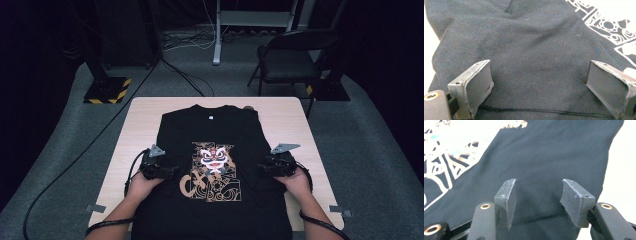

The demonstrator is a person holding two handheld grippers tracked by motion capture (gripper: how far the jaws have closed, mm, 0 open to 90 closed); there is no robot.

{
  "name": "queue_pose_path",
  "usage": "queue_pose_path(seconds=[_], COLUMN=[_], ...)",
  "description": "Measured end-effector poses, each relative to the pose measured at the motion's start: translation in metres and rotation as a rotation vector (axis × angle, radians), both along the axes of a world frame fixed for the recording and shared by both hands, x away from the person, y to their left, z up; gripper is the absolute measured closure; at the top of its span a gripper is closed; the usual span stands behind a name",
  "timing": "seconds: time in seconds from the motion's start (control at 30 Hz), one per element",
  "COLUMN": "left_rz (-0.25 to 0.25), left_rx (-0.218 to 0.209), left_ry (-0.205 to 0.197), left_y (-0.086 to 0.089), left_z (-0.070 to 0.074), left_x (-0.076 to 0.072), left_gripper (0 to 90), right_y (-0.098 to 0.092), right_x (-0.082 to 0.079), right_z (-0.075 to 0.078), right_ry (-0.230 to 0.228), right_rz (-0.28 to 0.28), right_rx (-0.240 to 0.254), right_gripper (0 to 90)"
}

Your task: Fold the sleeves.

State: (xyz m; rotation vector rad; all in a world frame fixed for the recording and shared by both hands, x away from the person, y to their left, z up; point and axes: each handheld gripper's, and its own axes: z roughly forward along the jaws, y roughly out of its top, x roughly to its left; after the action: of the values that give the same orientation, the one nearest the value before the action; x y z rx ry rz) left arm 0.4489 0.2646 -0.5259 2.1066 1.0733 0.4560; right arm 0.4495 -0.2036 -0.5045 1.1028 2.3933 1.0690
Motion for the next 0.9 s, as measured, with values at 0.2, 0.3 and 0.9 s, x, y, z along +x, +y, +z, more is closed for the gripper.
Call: queue_pose_path(seconds=[0.2,0.3,0.9], left_rz=[0.002,0.002,0.006], left_rx=[0.000,-0.001,-0.003], left_ry=[-0.003,-0.005,-0.008], left_y=[0.000,0.000,0.000], left_z=[0.000,0.000,-0.001], left_x=[0.000,-0.001,-0.001], left_gripper=[6.6,6.6,6.6], right_y=[0.002,0.001,-0.029], right_x=[0.008,0.008,-0.035], right_z=[-0.004,-0.010,0.006], right_ry=[-0.068,-0.045,0.091], right_rz=[-0.069,-0.056,0.189], right_rx=[-0.077,-0.089,-0.041], right_gripper=[40.8,41.0,43.5])
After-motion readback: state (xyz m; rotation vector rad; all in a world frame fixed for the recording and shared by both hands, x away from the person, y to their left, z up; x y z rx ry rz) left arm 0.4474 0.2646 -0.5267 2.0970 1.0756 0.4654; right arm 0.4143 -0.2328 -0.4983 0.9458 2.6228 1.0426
